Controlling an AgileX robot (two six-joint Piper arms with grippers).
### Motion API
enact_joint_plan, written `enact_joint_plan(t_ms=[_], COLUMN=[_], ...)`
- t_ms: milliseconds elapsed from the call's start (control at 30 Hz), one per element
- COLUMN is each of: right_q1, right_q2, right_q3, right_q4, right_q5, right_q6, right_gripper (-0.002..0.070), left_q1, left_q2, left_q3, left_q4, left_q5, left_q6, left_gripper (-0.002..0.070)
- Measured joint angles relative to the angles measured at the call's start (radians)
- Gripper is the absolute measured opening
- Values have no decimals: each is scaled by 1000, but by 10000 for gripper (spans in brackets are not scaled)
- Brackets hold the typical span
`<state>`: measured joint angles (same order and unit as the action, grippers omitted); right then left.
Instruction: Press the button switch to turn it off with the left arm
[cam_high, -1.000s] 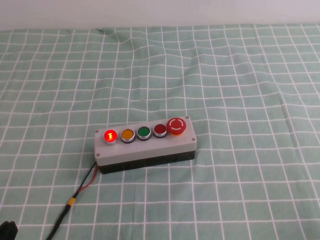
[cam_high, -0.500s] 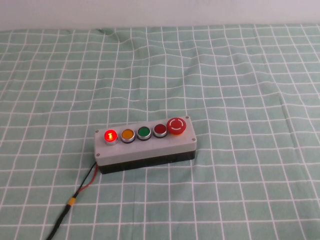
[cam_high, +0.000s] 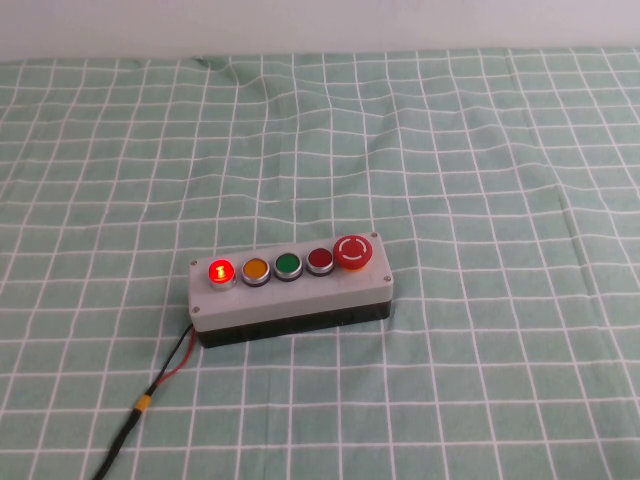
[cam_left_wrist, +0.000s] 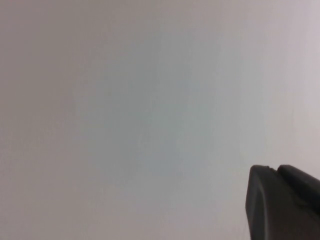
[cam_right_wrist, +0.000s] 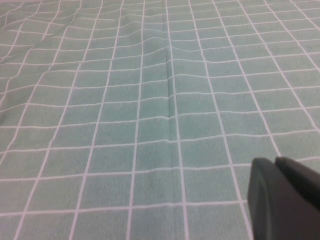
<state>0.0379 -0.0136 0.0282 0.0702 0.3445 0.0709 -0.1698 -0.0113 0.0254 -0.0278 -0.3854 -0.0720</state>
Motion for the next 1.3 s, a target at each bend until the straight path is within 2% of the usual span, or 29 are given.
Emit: enact_joint_plan(t_ms=[200,333,633,1033,1133,1300], right_q1=[0,0,0,0,0,0], right_q2=[0,0,0,0,0,0], right_q3=[0,0,0,0,0,0], right_q4=[0,0,0,0,0,0], right_q5=[0,0,0,0,0,0], right_q6=[0,0,0,0,0,0], right_gripper=[-17,-17,-17,-17,-17,-17], left_q1=[0,0,0,0,0,0], left_q2=[-2,-4,43,480,578,690], left_q3=[-12,-140,-565,-1036,-1084,-1091], left_q4=[-28,-48,-21,-3,-3,-15], left_q5=[-324,-317,156,914,989,1016], left_q6=[-42,-49,-3,8,8,8], left_gripper=[-2,-2,-2,-2,-2,-2])
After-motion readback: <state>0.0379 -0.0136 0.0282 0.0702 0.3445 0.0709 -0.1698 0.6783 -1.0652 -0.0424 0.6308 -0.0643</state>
